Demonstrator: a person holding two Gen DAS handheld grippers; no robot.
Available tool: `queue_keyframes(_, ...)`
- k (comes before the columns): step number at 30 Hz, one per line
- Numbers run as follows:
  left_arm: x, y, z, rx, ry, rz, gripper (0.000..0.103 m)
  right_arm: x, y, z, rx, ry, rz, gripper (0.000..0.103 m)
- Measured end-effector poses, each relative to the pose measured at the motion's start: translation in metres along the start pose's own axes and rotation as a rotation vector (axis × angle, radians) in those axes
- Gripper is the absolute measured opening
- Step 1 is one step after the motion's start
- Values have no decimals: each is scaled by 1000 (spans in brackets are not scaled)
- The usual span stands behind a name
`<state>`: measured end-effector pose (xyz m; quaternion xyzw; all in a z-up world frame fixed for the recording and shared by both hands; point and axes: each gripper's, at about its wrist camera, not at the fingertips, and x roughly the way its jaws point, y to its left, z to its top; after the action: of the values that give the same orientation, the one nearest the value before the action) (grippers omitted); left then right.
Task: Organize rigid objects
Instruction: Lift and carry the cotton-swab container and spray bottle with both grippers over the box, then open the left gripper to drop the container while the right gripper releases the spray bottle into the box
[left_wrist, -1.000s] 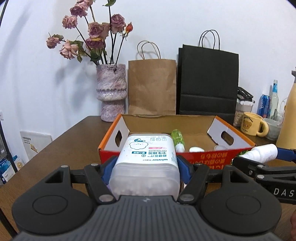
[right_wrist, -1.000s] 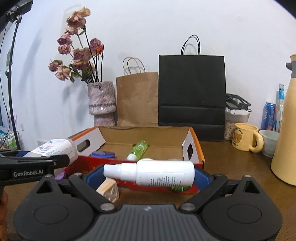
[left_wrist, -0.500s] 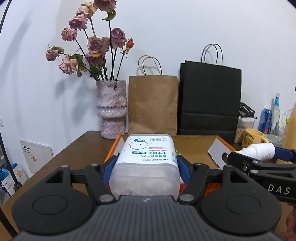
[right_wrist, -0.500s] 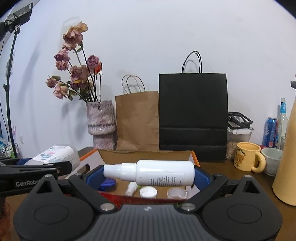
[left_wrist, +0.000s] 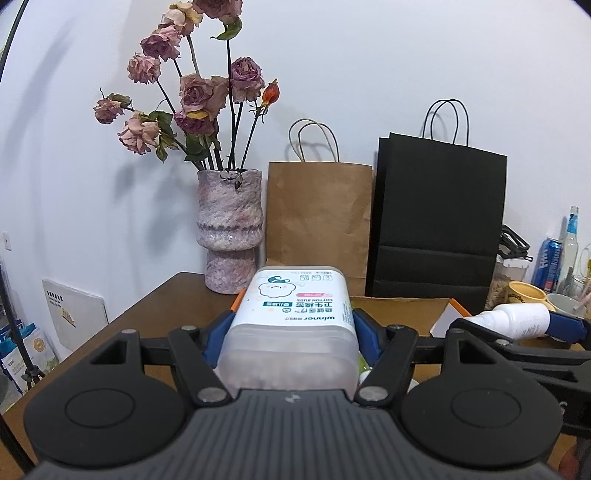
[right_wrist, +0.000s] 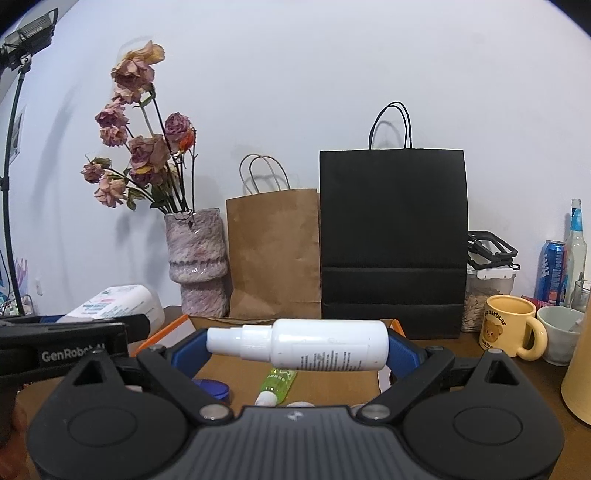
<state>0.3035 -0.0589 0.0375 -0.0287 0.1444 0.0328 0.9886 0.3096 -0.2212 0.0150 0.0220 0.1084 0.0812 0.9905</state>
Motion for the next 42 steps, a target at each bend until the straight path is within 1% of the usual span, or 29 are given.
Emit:
queue_keyframes(13, 42, -7, 4, -3, 12, 16, 69, 40, -11, 4, 13, 13, -8, 97)
queue_keyframes(26, 79, -6, 5, 12, 40, 28, 69, 77, -12, 3, -8, 46, -10, 97)
queue_keyframes(35, 102, -3, 4, 29, 69, 39, 69, 95, -13, -1, -27, 72, -19, 97)
queue_keyframes(42, 111, 0, 3, 41, 80, 46, 69, 104, -17, -4, -34, 93, -26, 97)
